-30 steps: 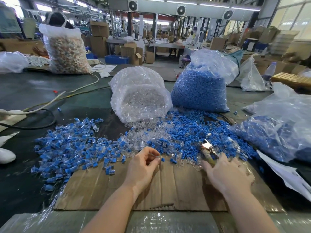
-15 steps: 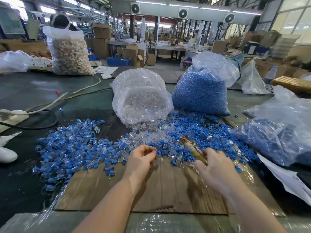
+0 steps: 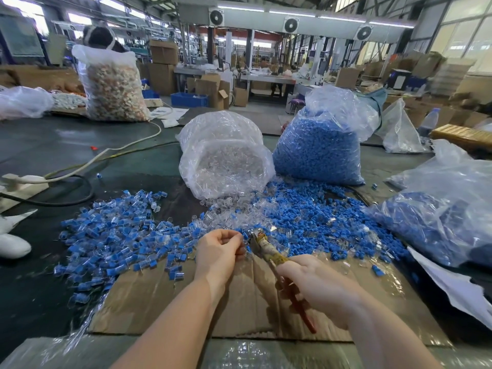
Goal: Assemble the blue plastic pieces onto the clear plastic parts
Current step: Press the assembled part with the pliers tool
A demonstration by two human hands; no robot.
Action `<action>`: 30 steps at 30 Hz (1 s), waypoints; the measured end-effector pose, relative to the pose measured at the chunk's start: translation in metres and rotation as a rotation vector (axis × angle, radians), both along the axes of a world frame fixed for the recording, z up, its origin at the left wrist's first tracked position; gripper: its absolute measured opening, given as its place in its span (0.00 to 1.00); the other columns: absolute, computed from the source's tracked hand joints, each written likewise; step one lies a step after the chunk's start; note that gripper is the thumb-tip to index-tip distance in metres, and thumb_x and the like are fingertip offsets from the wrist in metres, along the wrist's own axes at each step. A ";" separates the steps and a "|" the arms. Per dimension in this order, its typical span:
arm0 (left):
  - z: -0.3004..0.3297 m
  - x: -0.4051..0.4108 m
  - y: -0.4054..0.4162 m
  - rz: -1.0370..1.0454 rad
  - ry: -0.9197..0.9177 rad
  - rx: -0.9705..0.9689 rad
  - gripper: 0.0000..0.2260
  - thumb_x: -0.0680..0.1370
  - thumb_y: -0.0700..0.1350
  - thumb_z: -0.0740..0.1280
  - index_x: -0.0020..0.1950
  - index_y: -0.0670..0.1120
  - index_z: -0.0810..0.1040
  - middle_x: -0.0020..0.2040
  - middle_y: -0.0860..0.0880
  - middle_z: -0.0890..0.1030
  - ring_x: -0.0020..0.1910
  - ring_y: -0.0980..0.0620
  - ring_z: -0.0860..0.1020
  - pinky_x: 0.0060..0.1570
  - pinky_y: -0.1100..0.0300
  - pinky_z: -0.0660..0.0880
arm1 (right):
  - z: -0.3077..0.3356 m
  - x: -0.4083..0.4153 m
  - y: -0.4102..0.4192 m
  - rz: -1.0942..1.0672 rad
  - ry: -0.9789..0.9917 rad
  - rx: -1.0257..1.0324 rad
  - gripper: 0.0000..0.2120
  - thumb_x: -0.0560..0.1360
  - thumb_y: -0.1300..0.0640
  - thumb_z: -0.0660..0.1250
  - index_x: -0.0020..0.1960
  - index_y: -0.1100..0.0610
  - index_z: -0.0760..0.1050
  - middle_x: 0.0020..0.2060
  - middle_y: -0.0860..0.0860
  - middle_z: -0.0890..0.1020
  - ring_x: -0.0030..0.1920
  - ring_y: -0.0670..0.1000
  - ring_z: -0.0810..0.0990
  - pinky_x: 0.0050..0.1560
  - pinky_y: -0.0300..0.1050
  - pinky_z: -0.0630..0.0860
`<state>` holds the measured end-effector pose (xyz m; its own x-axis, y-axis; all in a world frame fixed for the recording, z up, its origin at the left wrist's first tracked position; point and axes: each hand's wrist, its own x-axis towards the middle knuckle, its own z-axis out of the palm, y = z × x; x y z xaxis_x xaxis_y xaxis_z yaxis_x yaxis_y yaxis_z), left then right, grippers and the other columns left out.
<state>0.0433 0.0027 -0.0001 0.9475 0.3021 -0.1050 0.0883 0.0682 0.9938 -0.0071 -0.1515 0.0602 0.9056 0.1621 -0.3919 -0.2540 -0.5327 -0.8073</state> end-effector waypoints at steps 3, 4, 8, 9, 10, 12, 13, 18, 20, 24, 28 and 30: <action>0.001 0.000 0.000 0.009 0.001 0.031 0.02 0.76 0.39 0.67 0.45 0.43 0.79 0.38 0.45 0.82 0.35 0.54 0.80 0.33 0.66 0.75 | 0.002 0.000 0.000 0.014 0.004 0.012 0.09 0.78 0.57 0.57 0.49 0.62 0.73 0.56 0.52 0.63 0.55 0.59 0.77 0.32 0.40 0.73; 0.002 0.000 0.000 0.012 0.001 0.035 0.02 0.76 0.39 0.67 0.45 0.43 0.79 0.38 0.45 0.82 0.35 0.54 0.80 0.34 0.65 0.76 | 0.001 0.000 0.000 0.027 -0.001 0.019 0.09 0.78 0.58 0.57 0.49 0.62 0.73 0.57 0.53 0.65 0.46 0.58 0.80 0.35 0.44 0.74; 0.004 0.001 -0.001 0.024 0.002 0.020 0.02 0.76 0.38 0.67 0.45 0.42 0.79 0.38 0.44 0.81 0.36 0.52 0.80 0.38 0.62 0.78 | -0.001 0.002 -0.003 0.110 -0.013 0.062 0.05 0.76 0.63 0.57 0.42 0.58 0.70 0.37 0.55 0.71 0.37 0.51 0.69 0.35 0.43 0.65; 0.004 0.001 -0.001 0.026 0.002 0.009 0.02 0.76 0.38 0.67 0.45 0.42 0.79 0.38 0.44 0.81 0.36 0.51 0.80 0.39 0.60 0.79 | -0.001 0.002 -0.004 0.122 -0.019 0.065 0.05 0.74 0.65 0.58 0.42 0.60 0.71 0.36 0.55 0.71 0.36 0.51 0.69 0.36 0.45 0.66; 0.004 0.001 -0.001 0.028 0.002 0.000 0.02 0.76 0.37 0.67 0.45 0.41 0.79 0.38 0.44 0.81 0.36 0.51 0.80 0.40 0.59 0.79 | 0.000 0.002 -0.005 0.133 -0.027 0.062 0.05 0.73 0.67 0.59 0.43 0.61 0.72 0.35 0.55 0.72 0.36 0.52 0.69 0.37 0.46 0.66; 0.005 0.002 -0.001 0.035 0.002 -0.011 0.02 0.76 0.37 0.67 0.44 0.41 0.79 0.37 0.44 0.81 0.35 0.51 0.80 0.40 0.58 0.79 | 0.002 0.002 -0.006 0.158 -0.031 0.050 0.08 0.71 0.69 0.60 0.42 0.59 0.74 0.33 0.53 0.73 0.35 0.52 0.69 0.37 0.47 0.66; 0.005 0.002 -0.002 0.039 0.001 -0.016 0.02 0.76 0.37 0.67 0.44 0.41 0.79 0.36 0.44 0.81 0.35 0.51 0.80 0.40 0.58 0.79 | 0.003 0.002 -0.007 0.165 -0.027 0.045 0.09 0.70 0.69 0.59 0.42 0.58 0.73 0.33 0.53 0.73 0.35 0.52 0.69 0.37 0.47 0.66; 0.006 0.002 -0.003 0.055 0.001 -0.021 0.03 0.75 0.37 0.67 0.42 0.41 0.79 0.34 0.45 0.81 0.33 0.53 0.79 0.35 0.61 0.78 | 0.004 0.005 -0.007 0.164 -0.007 0.044 0.11 0.71 0.69 0.58 0.50 0.61 0.73 0.39 0.55 0.72 0.40 0.53 0.69 0.41 0.48 0.67; 0.007 0.001 -0.003 0.055 0.003 -0.005 0.04 0.75 0.36 0.67 0.41 0.43 0.79 0.35 0.45 0.81 0.33 0.53 0.80 0.35 0.62 0.78 | 0.004 0.006 -0.006 0.178 0.001 0.048 0.13 0.71 0.70 0.57 0.52 0.62 0.73 0.39 0.56 0.72 0.40 0.53 0.68 0.41 0.48 0.66; 0.010 -0.001 -0.004 0.057 0.001 -0.009 0.04 0.75 0.36 0.67 0.41 0.42 0.78 0.35 0.45 0.81 0.32 0.54 0.79 0.34 0.64 0.79 | 0.003 0.006 -0.005 0.200 -0.019 -0.010 0.13 0.71 0.68 0.58 0.51 0.57 0.74 0.39 0.55 0.75 0.39 0.53 0.70 0.40 0.49 0.67; 0.013 -0.003 -0.008 0.051 -0.014 -0.048 0.06 0.76 0.35 0.66 0.40 0.42 0.77 0.33 0.46 0.79 0.30 0.55 0.77 0.33 0.65 0.78 | -0.004 0.007 -0.002 0.208 -0.149 -0.165 0.10 0.74 0.68 0.55 0.49 0.55 0.66 0.42 0.50 0.73 0.36 0.49 0.72 0.36 0.41 0.71; 0.014 -0.002 -0.009 0.050 -0.011 -0.040 0.05 0.76 0.35 0.66 0.40 0.42 0.77 0.33 0.45 0.79 0.30 0.54 0.77 0.33 0.64 0.78 | -0.006 0.007 -0.001 0.233 -0.208 -0.232 0.17 0.75 0.69 0.54 0.56 0.50 0.62 0.45 0.45 0.70 0.36 0.42 0.69 0.34 0.35 0.67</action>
<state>0.0410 -0.0064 0.0135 0.9325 0.3448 -0.1076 0.0730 0.1119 0.9910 0.0002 -0.1529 0.0542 0.9189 0.3017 -0.2541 0.0521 -0.7313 -0.6801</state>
